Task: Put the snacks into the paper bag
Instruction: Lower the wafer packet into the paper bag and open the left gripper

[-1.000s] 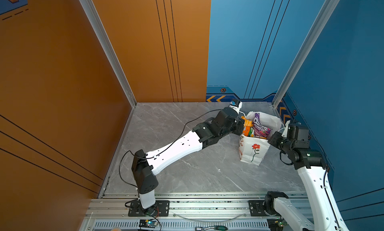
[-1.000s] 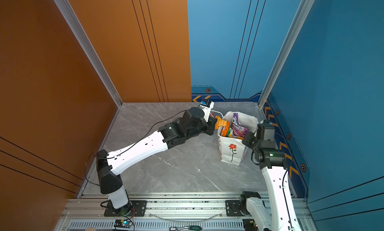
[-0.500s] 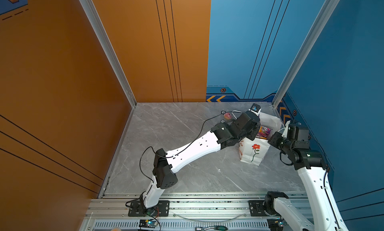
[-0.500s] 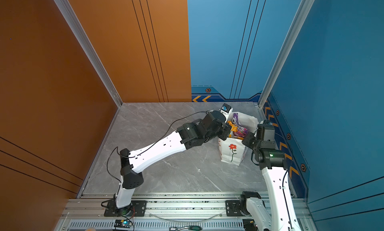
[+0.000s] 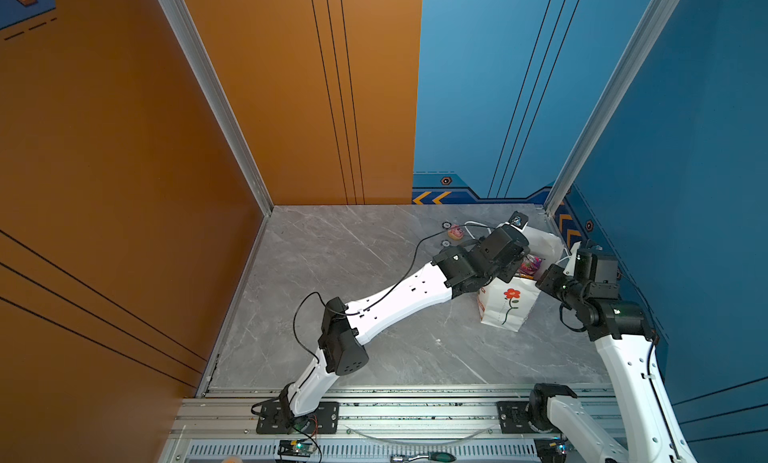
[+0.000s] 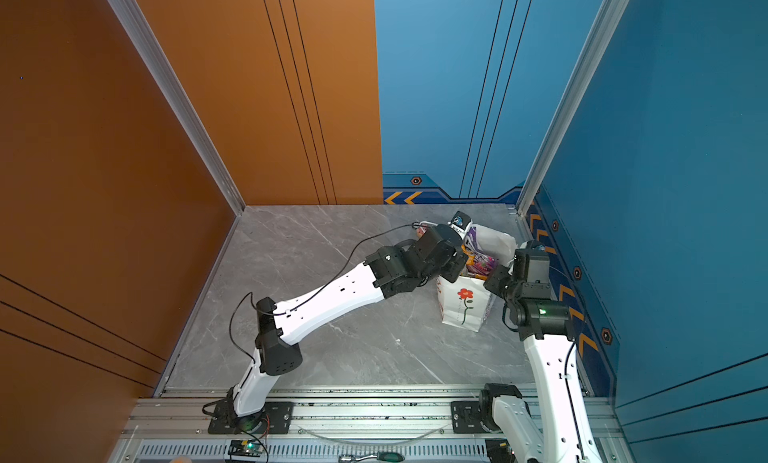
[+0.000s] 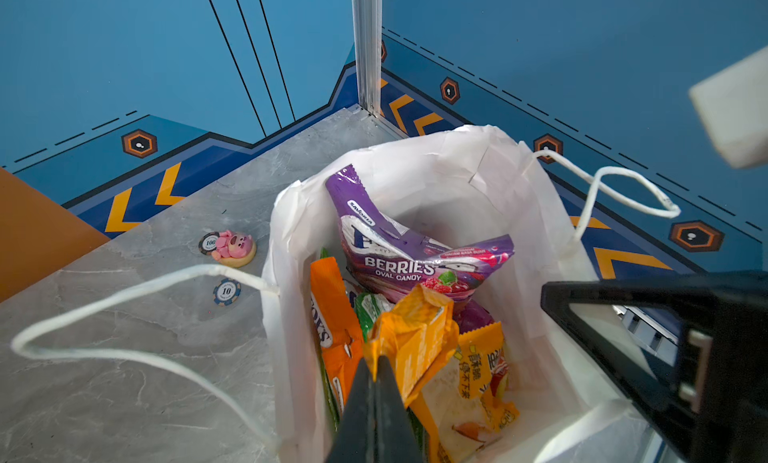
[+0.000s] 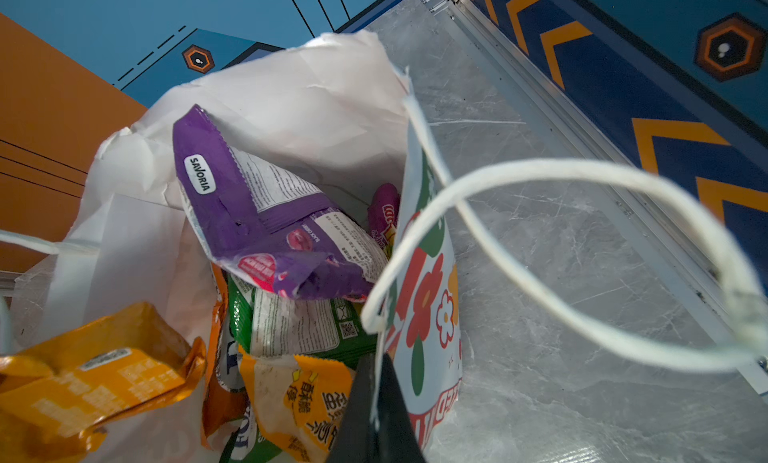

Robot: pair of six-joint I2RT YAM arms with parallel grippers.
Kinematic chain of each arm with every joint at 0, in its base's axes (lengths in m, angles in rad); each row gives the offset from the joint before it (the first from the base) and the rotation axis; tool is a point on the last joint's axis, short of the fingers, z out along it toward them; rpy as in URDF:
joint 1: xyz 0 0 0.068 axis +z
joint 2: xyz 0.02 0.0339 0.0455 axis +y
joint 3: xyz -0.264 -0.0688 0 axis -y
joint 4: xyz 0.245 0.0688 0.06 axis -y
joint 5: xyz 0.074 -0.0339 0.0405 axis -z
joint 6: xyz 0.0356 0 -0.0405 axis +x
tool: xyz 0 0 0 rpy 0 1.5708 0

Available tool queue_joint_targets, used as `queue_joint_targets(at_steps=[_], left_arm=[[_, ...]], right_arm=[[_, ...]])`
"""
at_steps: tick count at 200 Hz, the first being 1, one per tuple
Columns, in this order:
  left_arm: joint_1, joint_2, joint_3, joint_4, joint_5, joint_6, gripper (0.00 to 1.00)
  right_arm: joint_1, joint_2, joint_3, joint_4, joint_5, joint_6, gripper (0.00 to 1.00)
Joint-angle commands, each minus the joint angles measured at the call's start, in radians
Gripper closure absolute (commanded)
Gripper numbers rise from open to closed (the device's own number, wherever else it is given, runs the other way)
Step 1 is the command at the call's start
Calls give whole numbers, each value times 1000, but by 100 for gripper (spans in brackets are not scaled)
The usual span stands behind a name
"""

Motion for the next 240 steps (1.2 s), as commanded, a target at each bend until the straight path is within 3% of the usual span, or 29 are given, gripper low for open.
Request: queue_joint_targets(at_steps=[1,23,40,106,166,191,240], left_arm=[[-9,28,43,-24,-20,16,96],[-11,25,50,-31,-19,19,71],[-11,12,47,-35,-23,22,62],[17,-25,42,-79,-11,-20,53],[49,-5,59,-149,-81,-80,47],[54,7,68,-155,-116,-85,39],[85,75,154,-226,-81,-105,35]], right_arm=[[6,-14,-13,-10,-11,-17,100],[6,-13,-14,-8,-10,-17,100],[6,-12,-13,-9,-10,-17,100],[6,-14,-8,-12,-13,-17,100],[8,-5,-16,1,-33,-10,100],[12,-6,-16,4,-30,-12,100],[23,1,-16,8,-28,-8,100]])
